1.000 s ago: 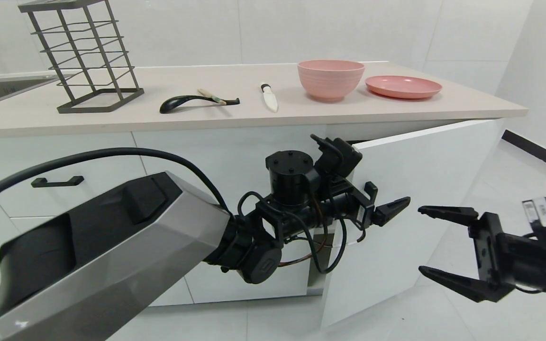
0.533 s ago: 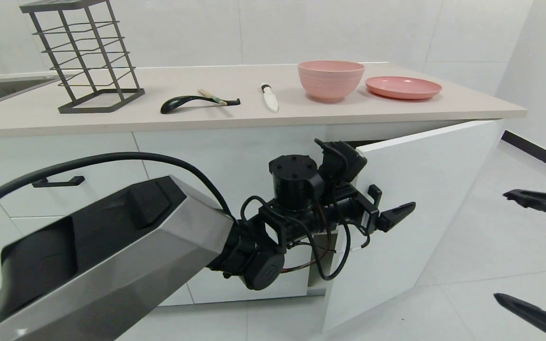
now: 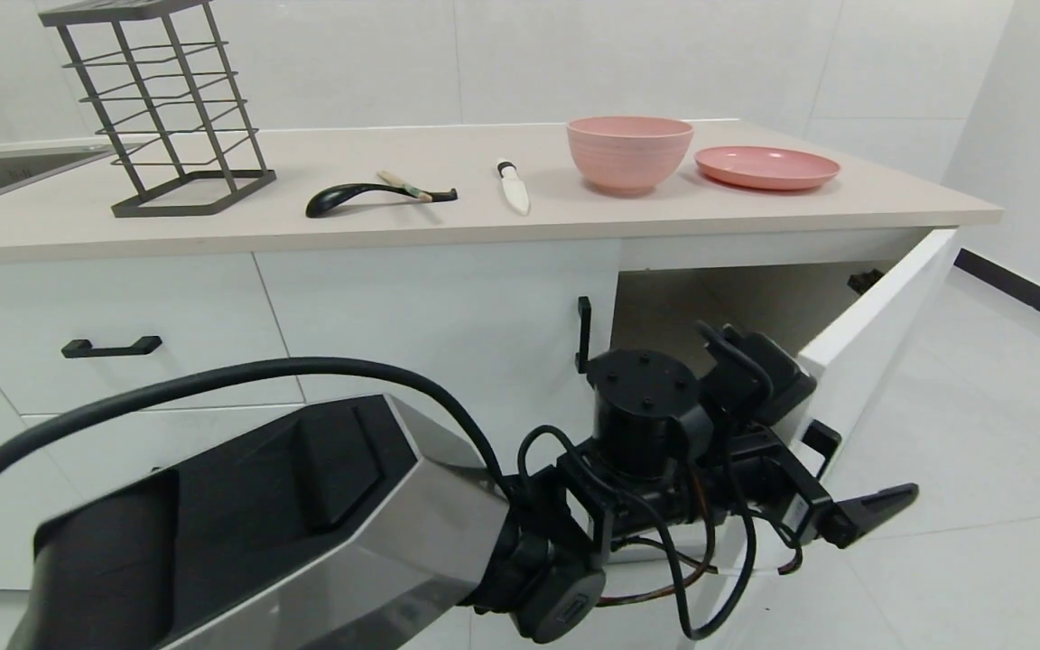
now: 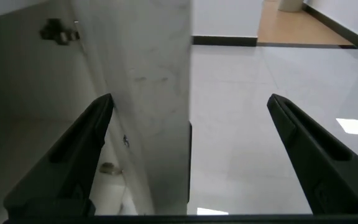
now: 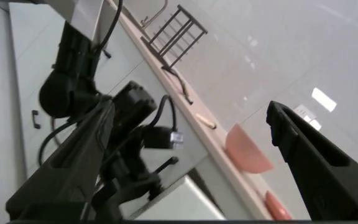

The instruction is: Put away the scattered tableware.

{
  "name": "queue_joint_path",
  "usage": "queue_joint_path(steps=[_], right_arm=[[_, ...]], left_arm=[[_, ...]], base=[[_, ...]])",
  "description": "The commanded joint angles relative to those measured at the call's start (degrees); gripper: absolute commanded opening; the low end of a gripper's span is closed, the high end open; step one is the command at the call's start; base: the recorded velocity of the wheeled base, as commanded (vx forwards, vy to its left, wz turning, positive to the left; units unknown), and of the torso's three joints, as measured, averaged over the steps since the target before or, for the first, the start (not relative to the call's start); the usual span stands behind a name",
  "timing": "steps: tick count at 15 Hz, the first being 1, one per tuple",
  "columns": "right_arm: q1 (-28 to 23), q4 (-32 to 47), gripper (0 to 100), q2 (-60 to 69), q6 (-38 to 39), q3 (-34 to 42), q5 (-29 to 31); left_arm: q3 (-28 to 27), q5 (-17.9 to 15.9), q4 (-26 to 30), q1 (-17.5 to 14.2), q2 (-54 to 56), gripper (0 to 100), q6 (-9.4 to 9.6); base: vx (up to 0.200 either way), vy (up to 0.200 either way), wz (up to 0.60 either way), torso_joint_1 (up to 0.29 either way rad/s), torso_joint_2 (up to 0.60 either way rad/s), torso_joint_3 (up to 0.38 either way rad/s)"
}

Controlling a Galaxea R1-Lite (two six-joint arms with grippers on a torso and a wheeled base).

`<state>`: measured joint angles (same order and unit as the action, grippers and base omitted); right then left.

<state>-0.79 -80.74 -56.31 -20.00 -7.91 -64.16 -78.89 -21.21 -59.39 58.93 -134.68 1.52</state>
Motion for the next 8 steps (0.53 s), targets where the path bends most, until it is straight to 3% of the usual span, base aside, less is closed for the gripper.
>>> queue_joint_path(steps=[1,8], right_arm=[[-0.3,0.0,100,3.0,0.0,-1.3,0.0],[-3.0,0.1,100,5.3,-0.1,-4.3,0.0]], left_arm=[[-1.4,0.2,0.0,2.2,-1.4,100,-0.56],[-12.1,0.1,-0.8,4.6,-8.7,100,-0.56]], base=[[0.0,0.0,0.0,0.0,0.0,0.0],[0.0,0.0,0.0,0.0,0.0,0.0]])
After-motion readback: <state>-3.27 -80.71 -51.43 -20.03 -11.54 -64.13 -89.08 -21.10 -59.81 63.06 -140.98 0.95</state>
